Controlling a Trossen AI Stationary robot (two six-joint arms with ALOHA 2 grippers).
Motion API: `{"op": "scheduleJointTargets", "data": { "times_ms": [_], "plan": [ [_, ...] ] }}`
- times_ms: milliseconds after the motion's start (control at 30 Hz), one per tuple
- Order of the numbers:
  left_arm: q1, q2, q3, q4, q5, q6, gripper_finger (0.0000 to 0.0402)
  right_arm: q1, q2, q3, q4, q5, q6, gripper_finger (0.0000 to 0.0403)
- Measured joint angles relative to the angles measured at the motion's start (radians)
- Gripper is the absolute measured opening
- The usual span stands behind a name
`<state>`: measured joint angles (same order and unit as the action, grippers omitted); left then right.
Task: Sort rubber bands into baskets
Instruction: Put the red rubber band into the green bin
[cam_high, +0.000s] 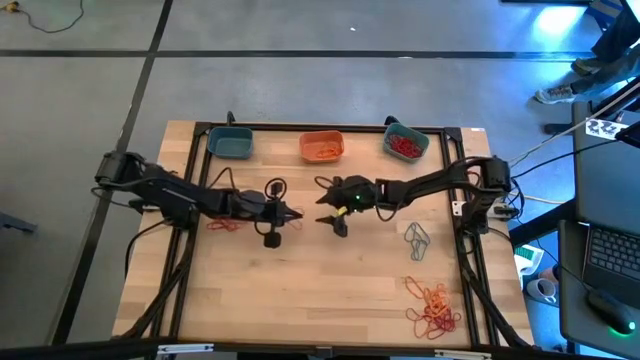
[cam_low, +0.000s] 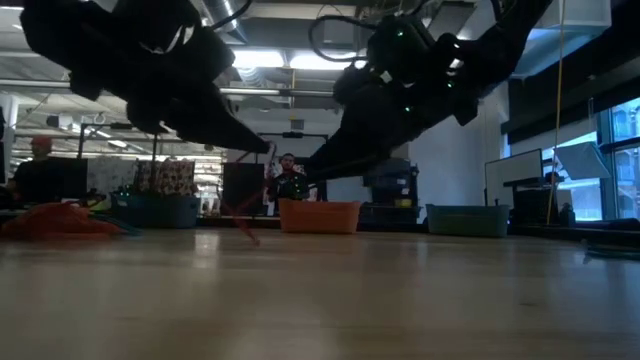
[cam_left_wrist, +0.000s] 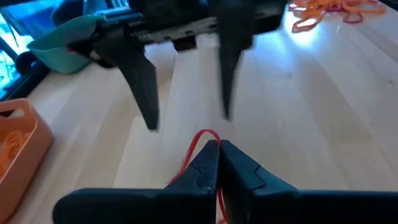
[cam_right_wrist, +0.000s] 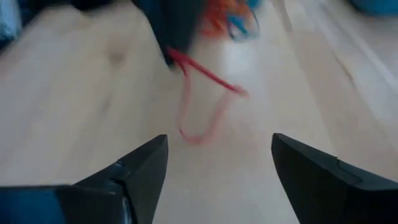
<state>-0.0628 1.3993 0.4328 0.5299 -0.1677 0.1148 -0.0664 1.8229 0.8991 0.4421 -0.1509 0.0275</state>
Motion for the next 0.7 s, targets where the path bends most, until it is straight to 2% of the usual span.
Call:
{"op": "scheduleJointTargets", "data": {
  "times_ms": [200,400,533,700],
  "plan": [
    [-0.001,0.107,0.000,0.208,0.000,0.030,0.0011,0.034,0.093,0.003,0.205,0.000,-0.006,0.0289],
    [-0.003,0.147,0.000,0.303,0.000,0.029,0.0012,0.047,0.146,0.004,0.335,0.001,-0.014,0.0281],
    [-0.003,0.153,0.001,0.330,0.008,0.016,0.0012,0.047,0.147,0.004,0.352,0.001,-0.017,0.0233],
    [-0.003,0.154,0.001,0.330,0.010,-0.008,0.0012,0.047,0.147,0.004,0.354,0.001,-0.030,0.0129]
  ]
}}
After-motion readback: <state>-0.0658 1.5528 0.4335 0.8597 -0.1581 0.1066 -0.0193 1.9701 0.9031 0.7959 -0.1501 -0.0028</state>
